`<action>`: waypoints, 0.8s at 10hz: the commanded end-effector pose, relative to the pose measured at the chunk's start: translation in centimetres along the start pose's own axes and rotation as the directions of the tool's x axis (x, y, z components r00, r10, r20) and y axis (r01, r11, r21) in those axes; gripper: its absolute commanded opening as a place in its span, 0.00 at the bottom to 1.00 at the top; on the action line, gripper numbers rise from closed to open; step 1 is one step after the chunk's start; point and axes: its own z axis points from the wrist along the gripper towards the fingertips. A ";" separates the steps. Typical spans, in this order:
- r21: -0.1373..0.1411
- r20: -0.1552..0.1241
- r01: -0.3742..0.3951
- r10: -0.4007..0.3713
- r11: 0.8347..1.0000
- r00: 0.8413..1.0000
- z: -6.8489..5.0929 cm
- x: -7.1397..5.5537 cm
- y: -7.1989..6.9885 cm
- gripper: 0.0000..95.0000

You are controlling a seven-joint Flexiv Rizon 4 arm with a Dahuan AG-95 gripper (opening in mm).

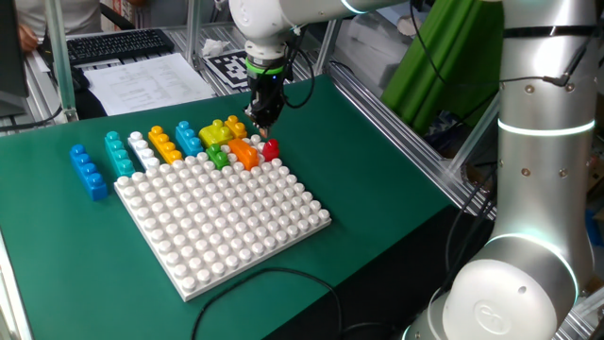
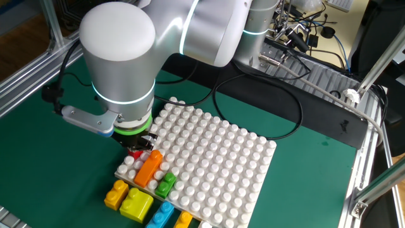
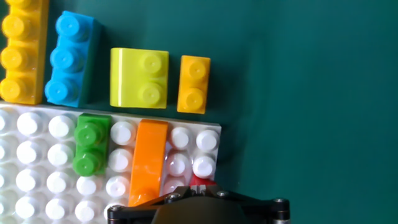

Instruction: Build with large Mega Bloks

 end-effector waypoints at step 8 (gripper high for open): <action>0.003 -0.083 0.020 -0.019 1.000 0.996 -0.1 0.3 0.0 0.00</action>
